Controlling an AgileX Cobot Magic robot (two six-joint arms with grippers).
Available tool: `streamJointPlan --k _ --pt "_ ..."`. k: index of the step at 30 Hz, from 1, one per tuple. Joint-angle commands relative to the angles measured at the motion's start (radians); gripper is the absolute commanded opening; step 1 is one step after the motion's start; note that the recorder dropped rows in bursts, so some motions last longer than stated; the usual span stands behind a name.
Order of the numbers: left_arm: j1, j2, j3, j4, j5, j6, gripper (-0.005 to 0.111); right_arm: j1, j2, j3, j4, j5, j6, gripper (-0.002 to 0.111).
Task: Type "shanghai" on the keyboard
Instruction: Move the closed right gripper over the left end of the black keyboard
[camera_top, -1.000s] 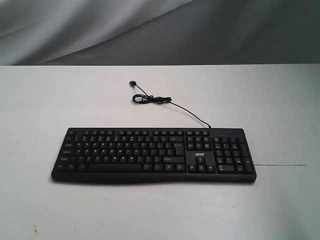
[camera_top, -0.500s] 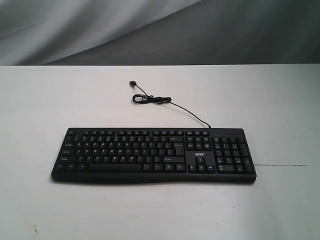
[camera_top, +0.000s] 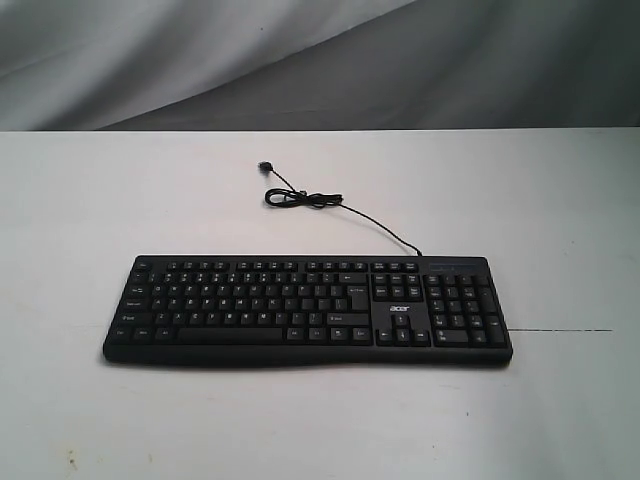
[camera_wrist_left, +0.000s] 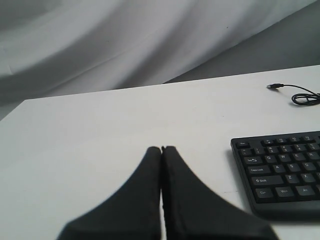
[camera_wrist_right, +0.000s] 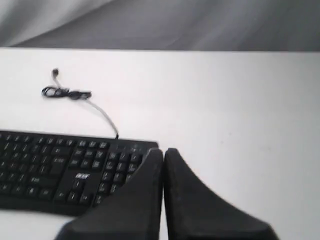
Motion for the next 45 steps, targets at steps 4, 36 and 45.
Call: streamJointPlan --k 4,36,45 --pt "-0.007 -0.004 0.005 -0.002 -0.01 -0.004 0.0 0.269 0.269 -0.005 0.005 -0.08 0.005 0.0" --pt "-0.007 -0.004 0.005 -0.002 -0.01 -0.004 0.0 0.788 1.428 -1.043 0.136 -0.065 -0.172 0.0" --pt "-0.007 -0.004 0.005 -0.002 -0.01 -0.004 0.0 0.788 1.56 -1.076 0.364 -0.107 -0.392 0.0"
